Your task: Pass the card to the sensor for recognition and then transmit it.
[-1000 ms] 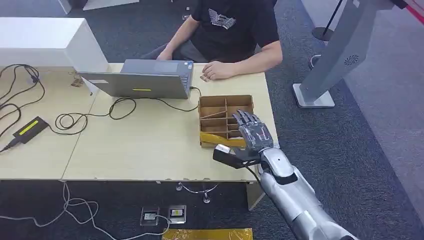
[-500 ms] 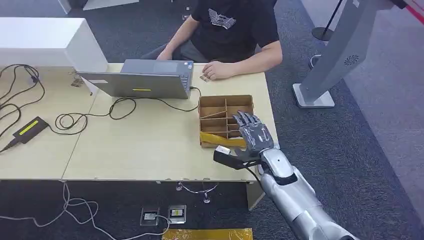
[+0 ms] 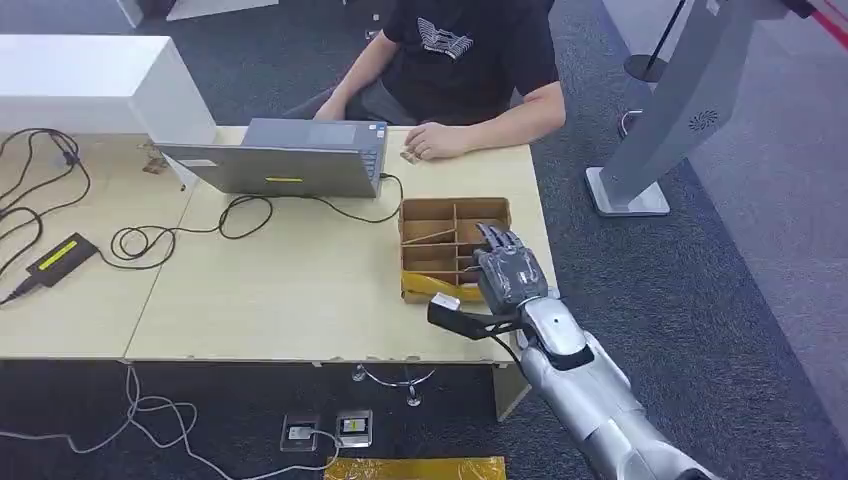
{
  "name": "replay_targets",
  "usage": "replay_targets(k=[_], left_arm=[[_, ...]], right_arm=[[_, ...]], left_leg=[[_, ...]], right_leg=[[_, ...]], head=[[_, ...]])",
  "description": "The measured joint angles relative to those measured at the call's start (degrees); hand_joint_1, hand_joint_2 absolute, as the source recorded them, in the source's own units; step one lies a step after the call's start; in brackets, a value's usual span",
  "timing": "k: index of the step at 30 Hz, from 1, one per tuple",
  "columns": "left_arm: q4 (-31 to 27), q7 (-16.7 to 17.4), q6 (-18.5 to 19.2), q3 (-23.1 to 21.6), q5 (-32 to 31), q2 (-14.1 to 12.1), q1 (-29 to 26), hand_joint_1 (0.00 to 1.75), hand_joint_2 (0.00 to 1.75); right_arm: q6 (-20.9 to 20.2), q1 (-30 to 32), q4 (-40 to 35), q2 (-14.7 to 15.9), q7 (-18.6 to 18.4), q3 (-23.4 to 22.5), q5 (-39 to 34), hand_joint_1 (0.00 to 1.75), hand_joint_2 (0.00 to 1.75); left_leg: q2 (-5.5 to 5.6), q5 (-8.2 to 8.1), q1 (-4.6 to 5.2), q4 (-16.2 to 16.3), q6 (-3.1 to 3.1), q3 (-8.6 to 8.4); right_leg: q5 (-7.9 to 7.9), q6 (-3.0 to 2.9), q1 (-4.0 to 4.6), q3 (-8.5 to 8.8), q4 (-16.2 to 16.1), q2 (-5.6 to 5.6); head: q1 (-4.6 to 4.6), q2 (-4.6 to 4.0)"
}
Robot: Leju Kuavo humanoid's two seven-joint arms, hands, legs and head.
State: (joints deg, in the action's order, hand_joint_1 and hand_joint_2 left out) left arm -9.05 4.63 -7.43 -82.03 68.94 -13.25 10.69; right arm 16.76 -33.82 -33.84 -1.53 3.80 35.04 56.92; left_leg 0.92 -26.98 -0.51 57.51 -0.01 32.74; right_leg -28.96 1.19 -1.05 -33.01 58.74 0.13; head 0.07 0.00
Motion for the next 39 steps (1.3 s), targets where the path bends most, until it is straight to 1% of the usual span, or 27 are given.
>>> replay_targets(k=[18, 22, 30, 32, 33, 34, 35, 36, 39], left_arm=[[0.00, -0.22, -0.04, -0.22, 0.04, -0.35, 0.00, 0.00, 0.00], [0.00, -0.22, -0.04, -0.33, 0.09, -0.35, 0.00, 0.00, 0.00], [0.00, -0.22, -0.04, -0.33, 0.09, -0.35, 0.00, 0.00, 0.00], [0.00, -0.22, -0.04, -0.35, 0.09, -0.35, 0.00, 0.00, 0.00], [0.00, -0.22, -0.02, -0.39, 0.11, -0.35, 0.00, 0.00, 0.00], [0.00, -0.22, -0.07, -0.42, 0.22, -0.33, -0.01, 0.00, 0.00], [0.00, -0.22, -0.09, -0.46, 0.24, -0.31, -0.05, 0.00, 0.00], [0.00, -0.22, -0.09, -0.50, 0.26, -0.31, -0.03, 0.00, 0.00], [0.00, -0.22, -0.09, -0.81, 0.48, -0.28, -0.03, 0.00, 0.00]], right_arm=[[1.05, -0.10, 0.44, 0.07, 0.96, -0.04, 0.28, 1.75, 1.75], [1.11, -0.56, -1.44, 0.04, 0.96, -0.04, 1.01, 1.75, 1.75], [1.09, -0.62, -1.66, 0.04, 0.96, -0.04, 1.01, 1.75, 1.75], [0.74, -1.04, -3.95, 0.13, 0.68, -0.09, 1.18, 1.75, 1.75], [0.00, -1.53, -6.78, 0.31, 0.30, -0.22, 1.55, 1.75, 1.75], [-0.09, -2.22, -12.43, 0.72, 0.00, -1.05, 1.75, 1.75, 1.75], [1.95, -3.41, -17.62, 1.31, 0.09, -2.32, 2.67, 1.75, 1.75], [3.87, -4.76, -20.66, 1.60, 1.09, -3.65, 2.60, 1.75, 1.75], [5.07, -5.23, -22.51, 1.70, 1.95, -4.99, 1.94, 1.75, 1.75]], left_leg=[[-0.01, 0.00, 0.00, 0.00, 0.00, 0.00], [-0.01, 0.00, 0.00, 0.01, 0.00, 0.00], [-0.01, 0.00, 0.00, 0.01, 0.00, 0.00], [-0.02, 0.00, 0.00, 0.01, 0.00, -0.01], [-0.04, 0.00, 0.00, 0.01, 0.00, -0.01], [-0.03, 0.01, 0.00, 0.01, 0.00, -0.03], [-0.03, 0.01, 0.00, 0.01, 0.00, -0.03], [-0.06, 0.01, 0.00, 0.01, 0.00, -0.04], [-0.06, 0.01, 0.00, 0.01, 0.00, -0.05]], right_leg=[[0.00, 0.00, 0.00, 0.01, 0.01, 0.00], [0.01, 0.00, 0.00, 0.01, 0.01, 0.00], [0.01, 0.00, 0.00, 0.00, 0.01, 0.00], [0.01, 0.00, 0.00, 0.00, 0.01, 0.00], [0.01, 0.00, 0.00, -0.01, 0.01, 0.01], [0.01, 0.00, 0.00, 0.01, 0.01, 0.03], [0.01, 0.00, 0.00, 0.00, 0.02, 0.03], [0.01, 0.00, 0.00, 0.01, 0.01, 0.07], [0.01, 0.00, 0.00, 0.01, 0.01, 0.11]], head=[[0.00, 0.00], [0.00, 0.00], [0.00, 0.00], [0.00, 0.00], [0.00, 0.00], [0.00, 0.00], [0.02, 0.00], [0.00, 0.00], [0.00, 0.00]])
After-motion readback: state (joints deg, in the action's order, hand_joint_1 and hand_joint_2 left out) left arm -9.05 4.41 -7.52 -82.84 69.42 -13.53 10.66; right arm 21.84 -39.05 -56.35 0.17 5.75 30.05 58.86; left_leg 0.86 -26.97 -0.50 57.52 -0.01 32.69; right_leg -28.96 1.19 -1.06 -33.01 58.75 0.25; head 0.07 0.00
